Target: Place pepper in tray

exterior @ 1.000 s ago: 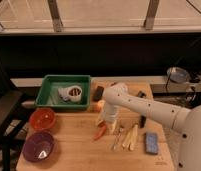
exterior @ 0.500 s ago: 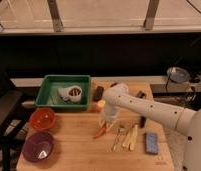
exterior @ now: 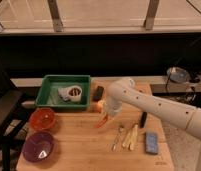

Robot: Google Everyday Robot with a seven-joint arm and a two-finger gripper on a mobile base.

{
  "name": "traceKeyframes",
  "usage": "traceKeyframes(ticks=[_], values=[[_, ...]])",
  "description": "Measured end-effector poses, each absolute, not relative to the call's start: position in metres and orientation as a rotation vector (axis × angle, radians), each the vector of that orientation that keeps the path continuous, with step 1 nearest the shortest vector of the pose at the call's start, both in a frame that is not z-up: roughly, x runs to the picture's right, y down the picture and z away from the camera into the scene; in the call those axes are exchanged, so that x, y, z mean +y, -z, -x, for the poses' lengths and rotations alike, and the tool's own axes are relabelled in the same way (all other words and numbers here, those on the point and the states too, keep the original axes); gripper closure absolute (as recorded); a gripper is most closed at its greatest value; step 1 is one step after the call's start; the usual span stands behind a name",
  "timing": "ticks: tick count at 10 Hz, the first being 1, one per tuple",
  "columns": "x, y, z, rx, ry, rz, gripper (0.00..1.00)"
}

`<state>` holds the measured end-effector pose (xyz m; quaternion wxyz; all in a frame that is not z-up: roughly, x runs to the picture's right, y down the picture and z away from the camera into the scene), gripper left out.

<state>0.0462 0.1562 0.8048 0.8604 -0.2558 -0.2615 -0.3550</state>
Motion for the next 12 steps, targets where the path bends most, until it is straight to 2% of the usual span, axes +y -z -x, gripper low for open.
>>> traceKeyframes(ticks=[6,8,12], values=[[0.008,-0.809,-0.025,-0.567,0.657,0.349,1.0],[-0.011,-0.808,-0.022,-0.572,0.651,0.328,1.0],[-0.011,-0.809,-0.023,-0.572,0.649,0.33,1.0]])
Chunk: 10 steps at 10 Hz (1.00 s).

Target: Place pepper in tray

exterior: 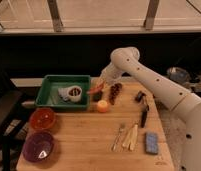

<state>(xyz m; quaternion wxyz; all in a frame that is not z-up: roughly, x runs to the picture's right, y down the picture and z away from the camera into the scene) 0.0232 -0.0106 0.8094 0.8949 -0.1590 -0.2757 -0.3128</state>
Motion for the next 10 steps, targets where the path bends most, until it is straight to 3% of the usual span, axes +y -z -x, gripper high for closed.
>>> traceKeyframes(ticks=[3,8,10], values=[[-0.019,-0.812,-0.028,-0.561,0.648,0.307,1.0],[-0.078,-0.831,0.025,-0.59,0.75,0.215,0.99],[-0.093,-0.837,0.066,-0.624,0.804,0.189,0.83]])
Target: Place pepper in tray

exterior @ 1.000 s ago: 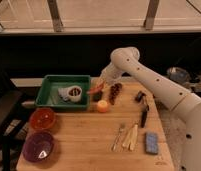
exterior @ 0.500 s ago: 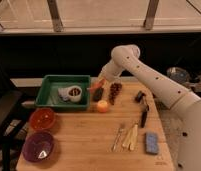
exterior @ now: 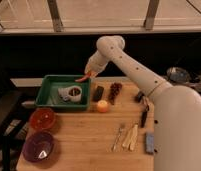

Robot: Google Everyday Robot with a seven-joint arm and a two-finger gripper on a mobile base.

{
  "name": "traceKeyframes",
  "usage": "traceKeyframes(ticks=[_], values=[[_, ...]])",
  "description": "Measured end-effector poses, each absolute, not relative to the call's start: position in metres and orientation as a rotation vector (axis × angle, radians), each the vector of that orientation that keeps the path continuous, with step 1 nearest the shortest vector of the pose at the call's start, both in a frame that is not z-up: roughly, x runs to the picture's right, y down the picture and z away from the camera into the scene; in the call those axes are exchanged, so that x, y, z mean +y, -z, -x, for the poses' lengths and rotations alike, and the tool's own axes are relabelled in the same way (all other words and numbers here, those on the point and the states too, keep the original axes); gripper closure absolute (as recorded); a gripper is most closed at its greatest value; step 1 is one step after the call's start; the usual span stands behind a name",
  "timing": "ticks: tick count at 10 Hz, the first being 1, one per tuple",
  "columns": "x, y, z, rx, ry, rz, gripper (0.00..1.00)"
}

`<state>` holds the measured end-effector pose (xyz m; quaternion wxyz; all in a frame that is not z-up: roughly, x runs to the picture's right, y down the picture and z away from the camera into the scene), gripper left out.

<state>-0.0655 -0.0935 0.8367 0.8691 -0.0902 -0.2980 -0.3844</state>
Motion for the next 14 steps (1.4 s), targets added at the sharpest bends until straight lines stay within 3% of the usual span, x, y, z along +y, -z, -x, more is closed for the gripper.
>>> traceKeyframes(ticks=[4,6,14], values=[[-0.123,-0.853,0.143,-0.715,0.885,0.116,0.41],[-0.136,-0.859,0.17,-0.755,0.905,0.075,0.25],[-0.132,-0.878,0.203,-0.82,0.94,0.044,0.22]])
